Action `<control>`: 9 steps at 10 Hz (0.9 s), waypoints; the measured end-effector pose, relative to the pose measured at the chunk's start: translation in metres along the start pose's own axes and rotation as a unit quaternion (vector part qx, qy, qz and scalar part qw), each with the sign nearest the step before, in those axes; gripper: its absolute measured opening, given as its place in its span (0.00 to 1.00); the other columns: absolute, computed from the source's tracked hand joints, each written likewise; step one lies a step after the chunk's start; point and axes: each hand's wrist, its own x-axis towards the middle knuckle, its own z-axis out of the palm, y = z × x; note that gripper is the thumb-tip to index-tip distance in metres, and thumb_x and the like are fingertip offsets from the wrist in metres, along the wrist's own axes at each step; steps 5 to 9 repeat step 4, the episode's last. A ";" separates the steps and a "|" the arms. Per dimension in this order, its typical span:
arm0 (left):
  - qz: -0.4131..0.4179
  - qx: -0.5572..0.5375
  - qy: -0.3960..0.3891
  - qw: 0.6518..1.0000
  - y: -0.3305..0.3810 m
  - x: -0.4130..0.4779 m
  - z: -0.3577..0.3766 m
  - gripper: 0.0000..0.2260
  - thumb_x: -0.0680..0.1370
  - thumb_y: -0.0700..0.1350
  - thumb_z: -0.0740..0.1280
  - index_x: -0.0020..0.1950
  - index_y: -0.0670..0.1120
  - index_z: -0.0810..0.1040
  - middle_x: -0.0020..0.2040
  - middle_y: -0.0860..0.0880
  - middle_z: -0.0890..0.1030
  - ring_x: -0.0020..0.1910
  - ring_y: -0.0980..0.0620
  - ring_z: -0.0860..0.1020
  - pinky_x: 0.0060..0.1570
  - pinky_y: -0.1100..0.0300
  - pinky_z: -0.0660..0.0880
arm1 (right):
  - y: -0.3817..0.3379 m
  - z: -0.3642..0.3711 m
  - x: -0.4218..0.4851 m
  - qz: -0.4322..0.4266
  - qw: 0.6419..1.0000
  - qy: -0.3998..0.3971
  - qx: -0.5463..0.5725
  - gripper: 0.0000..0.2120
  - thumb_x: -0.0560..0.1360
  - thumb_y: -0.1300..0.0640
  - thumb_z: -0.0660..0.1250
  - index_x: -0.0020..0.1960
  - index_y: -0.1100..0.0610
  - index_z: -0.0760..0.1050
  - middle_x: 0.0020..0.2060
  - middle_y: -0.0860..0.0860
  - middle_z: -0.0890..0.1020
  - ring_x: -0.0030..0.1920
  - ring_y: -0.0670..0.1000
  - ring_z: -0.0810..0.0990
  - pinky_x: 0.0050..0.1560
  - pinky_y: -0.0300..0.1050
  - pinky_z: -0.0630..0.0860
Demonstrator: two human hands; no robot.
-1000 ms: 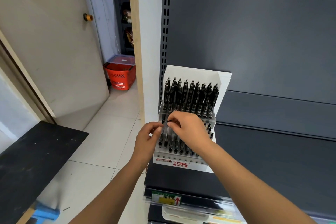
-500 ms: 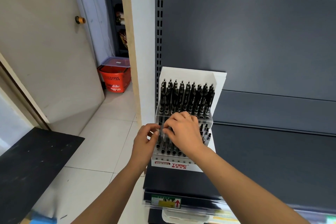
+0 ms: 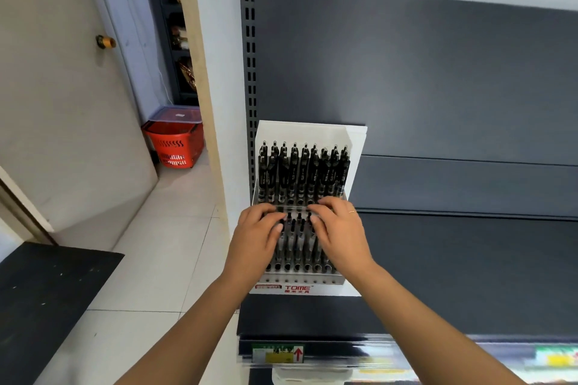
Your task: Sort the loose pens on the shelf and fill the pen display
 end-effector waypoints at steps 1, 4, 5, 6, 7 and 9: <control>0.018 0.020 0.006 1.000 -0.002 -0.004 0.000 0.11 0.78 0.41 0.63 0.59 0.42 0.80 0.58 0.45 0.78 0.59 0.46 0.75 0.59 0.59 0.66 | -0.002 0.001 -0.003 0.015 1.000 0.000 0.005 0.20 0.77 0.49 0.55 0.56 0.59 0.80 0.51 0.54 0.80 0.52 0.57 0.78 0.52 0.52 0.78; 0.080 0.056 0.041 0.994 -0.005 -0.002 0.000 0.16 0.76 0.50 0.56 0.57 0.48 0.78 0.55 0.49 0.79 0.57 0.51 0.71 0.53 0.49 0.72 | -0.006 -0.008 -0.004 0.033 0.998 -0.047 -0.009 0.27 0.77 0.42 0.49 0.65 0.55 0.74 0.62 0.53 0.75 0.64 0.55 0.72 0.63 0.53 0.69; 0.080 0.056 0.041 0.994 -0.005 -0.002 0.000 0.16 0.76 0.50 0.56 0.57 0.48 0.78 0.55 0.49 0.79 0.57 0.51 0.71 0.53 0.49 0.72 | -0.006 -0.008 -0.004 0.033 0.998 -0.047 -0.009 0.27 0.77 0.42 0.49 0.65 0.55 0.74 0.62 0.53 0.75 0.64 0.55 0.72 0.63 0.53 0.69; 0.080 0.056 0.041 0.994 -0.005 -0.002 0.000 0.16 0.76 0.50 0.56 0.57 0.48 0.78 0.55 0.49 0.79 0.57 0.51 0.71 0.53 0.49 0.72 | -0.006 -0.008 -0.004 0.033 0.998 -0.047 -0.009 0.27 0.77 0.42 0.49 0.65 0.55 0.74 0.62 0.53 0.75 0.64 0.55 0.72 0.63 0.53 0.69; 0.080 0.056 0.041 0.994 -0.005 -0.002 0.000 0.16 0.76 0.50 0.56 0.57 0.48 0.78 0.55 0.49 0.79 0.57 0.51 0.71 0.53 0.49 0.72 | -0.006 -0.008 -0.004 0.033 0.998 -0.047 -0.009 0.27 0.77 0.42 0.49 0.65 0.55 0.74 0.62 0.53 0.75 0.64 0.55 0.72 0.63 0.53 0.69; 0.080 0.056 0.041 0.994 -0.005 -0.002 0.000 0.16 0.76 0.50 0.56 0.57 0.48 0.78 0.55 0.49 0.79 0.57 0.51 0.71 0.53 0.49 0.72 | -0.006 -0.008 -0.004 0.033 0.998 -0.047 -0.009 0.27 0.77 0.42 0.49 0.65 0.55 0.74 0.62 0.53 0.75 0.64 0.55 0.72 0.63 0.53 0.69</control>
